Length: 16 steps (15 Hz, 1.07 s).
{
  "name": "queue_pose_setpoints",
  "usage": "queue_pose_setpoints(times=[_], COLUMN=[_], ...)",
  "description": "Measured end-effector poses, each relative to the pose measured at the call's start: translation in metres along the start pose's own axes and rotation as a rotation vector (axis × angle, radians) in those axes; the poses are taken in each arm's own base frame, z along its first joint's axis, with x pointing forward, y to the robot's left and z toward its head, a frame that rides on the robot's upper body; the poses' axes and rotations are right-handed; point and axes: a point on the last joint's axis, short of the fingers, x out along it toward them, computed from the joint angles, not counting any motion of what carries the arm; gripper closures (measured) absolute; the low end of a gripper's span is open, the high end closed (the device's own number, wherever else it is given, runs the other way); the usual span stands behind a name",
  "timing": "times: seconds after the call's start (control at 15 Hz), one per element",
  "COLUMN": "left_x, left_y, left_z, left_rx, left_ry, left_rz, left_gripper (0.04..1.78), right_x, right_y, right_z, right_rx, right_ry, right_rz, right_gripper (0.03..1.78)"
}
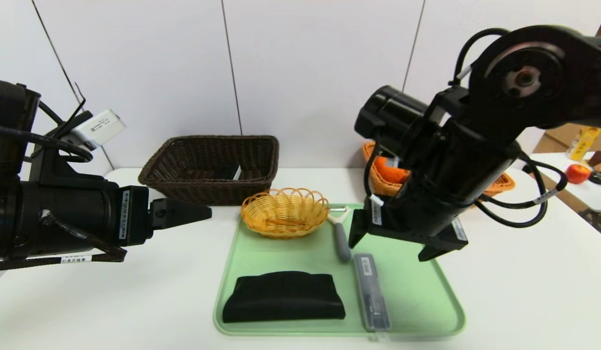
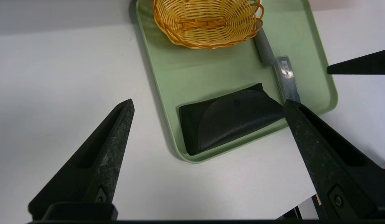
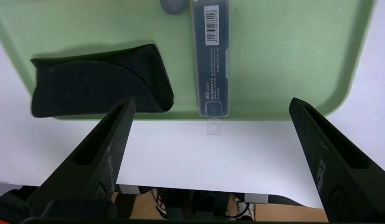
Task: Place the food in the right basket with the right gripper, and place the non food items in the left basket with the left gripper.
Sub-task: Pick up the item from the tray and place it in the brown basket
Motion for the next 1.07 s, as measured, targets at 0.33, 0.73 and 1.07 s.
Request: queue_pose_setpoints(times=[0.33, 0.73, 1.07], left_x=[-0.001, 0.0, 0.001], left_y=[0.0, 0.0, 0.001], left_z=[0.0, -0.001, -0.001], left_rx=[0.005, 0.006, 0.004], left_ry=[-0.004, 0.002, 0.005], left_rz=[-0.002, -0.001, 0.001], left_gripper=[0.13, 0.13, 0.13], right_x=[0.035, 0.059, 0.075], right_y=[0.007, 0.002, 0.003], right_z=[0.002, 0.004, 0.005], right_rx=[-0.017, -0.002, -0.014], right_ry=[0.093, 0.186, 0.216], right_rz=[-0.108, -0.194, -0.226], right_gripper=[0.12, 0.11, 0.11])
